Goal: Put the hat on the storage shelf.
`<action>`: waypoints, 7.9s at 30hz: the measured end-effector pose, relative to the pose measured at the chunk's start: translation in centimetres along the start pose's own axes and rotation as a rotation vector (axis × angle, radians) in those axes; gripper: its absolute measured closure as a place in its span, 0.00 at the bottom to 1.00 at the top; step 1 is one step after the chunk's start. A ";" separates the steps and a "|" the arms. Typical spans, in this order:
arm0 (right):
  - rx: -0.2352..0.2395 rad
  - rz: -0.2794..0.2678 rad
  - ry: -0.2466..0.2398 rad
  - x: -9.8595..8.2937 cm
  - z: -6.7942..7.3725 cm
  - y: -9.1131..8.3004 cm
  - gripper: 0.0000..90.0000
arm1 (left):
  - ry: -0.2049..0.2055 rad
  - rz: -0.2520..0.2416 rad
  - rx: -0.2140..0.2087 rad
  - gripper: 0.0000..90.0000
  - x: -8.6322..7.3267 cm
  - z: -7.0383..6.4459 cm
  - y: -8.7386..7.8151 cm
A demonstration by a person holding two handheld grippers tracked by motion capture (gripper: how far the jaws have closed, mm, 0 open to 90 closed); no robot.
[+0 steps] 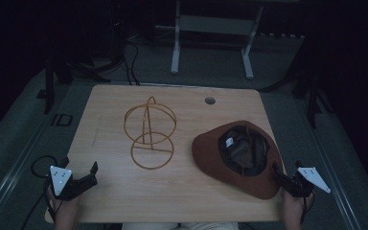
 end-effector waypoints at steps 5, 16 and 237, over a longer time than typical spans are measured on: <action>0.074 -0.024 0.021 0.2 0.5 -0.6 0.13 | -0.018 -0.006 -0.030 0.03 0.0 0.2 -0.2; 0.150 0.048 -0.176 1.9 3.0 0.1 0.15 | -0.049 -0.041 -0.060 0.03 0.5 0.1 -0.8; 0.149 -0.008 -0.143 21.1 10.6 3.7 0.94 | 0.343 0.026 -0.413 0.97 23.4 -37.9 5.4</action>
Point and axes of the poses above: each handheld gripper's, and its own axes: y roughly forward along the jaws, x roughly out of its top, z roughly to its left, the point moved 2 cm from there along y, roughly forward along the jaws, and after that the axes turned 13 degrees about x, right-handed, at the moved point
